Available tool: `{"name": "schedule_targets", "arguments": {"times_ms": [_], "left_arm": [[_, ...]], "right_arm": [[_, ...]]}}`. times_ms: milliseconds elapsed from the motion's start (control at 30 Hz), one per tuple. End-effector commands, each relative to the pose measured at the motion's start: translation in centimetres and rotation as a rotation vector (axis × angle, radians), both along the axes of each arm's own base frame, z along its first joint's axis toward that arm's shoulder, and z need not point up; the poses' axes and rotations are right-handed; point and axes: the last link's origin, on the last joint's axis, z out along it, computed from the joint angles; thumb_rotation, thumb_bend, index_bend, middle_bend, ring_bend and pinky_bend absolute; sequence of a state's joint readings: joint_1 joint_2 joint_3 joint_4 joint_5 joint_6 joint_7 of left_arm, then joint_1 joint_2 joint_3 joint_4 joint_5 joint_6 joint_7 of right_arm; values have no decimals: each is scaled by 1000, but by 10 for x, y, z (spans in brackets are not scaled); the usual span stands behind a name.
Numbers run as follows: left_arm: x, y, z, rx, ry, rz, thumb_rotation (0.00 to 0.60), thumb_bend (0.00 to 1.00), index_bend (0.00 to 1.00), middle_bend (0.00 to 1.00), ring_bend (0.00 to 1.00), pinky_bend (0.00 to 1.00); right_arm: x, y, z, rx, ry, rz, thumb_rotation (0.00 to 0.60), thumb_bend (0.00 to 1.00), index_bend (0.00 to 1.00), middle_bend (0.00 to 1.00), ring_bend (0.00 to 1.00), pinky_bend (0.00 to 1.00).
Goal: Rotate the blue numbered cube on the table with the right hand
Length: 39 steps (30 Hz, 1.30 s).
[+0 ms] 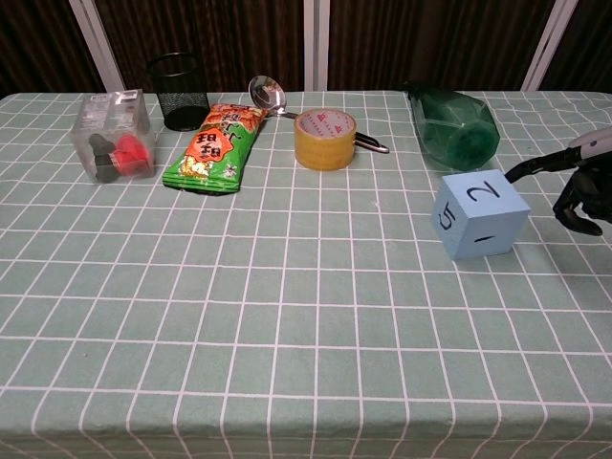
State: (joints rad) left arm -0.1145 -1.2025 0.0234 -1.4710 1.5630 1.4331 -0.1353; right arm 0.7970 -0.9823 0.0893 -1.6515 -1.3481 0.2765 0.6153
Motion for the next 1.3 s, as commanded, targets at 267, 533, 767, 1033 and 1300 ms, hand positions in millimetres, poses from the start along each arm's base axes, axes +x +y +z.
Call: {"name": "schedule_targets", "arguments": {"times_ms": [267,533,767,1033,1300], "left_arm": [[-4,-2,6,13,-2,7,592,0,54,0,0,1],[-6,-2,7,19,-8,11,592,0,54,0,0,1],[-10,-3,9,26,-16,17,594,0,54,0,0,1],[-14,-4,11,29,-26,25,594,0,54,0,0,1],[-16,-4,12,35,-30,27,592,0,54,0,0,1]], "right_arm": [[26,-15,-10,38,10,37,600,1000,0,961,860,763],[58,-23,-15,82,16,94,600,1000,16,961,861,763],[84,-24,-21,128,33,143,600,1000,23,961,861,763],[108,-34,-22,155,65,161,600,1000,32,961,860,763],[121,-36,-30,188,108,179,600,1000,39,961,861,763]]}}
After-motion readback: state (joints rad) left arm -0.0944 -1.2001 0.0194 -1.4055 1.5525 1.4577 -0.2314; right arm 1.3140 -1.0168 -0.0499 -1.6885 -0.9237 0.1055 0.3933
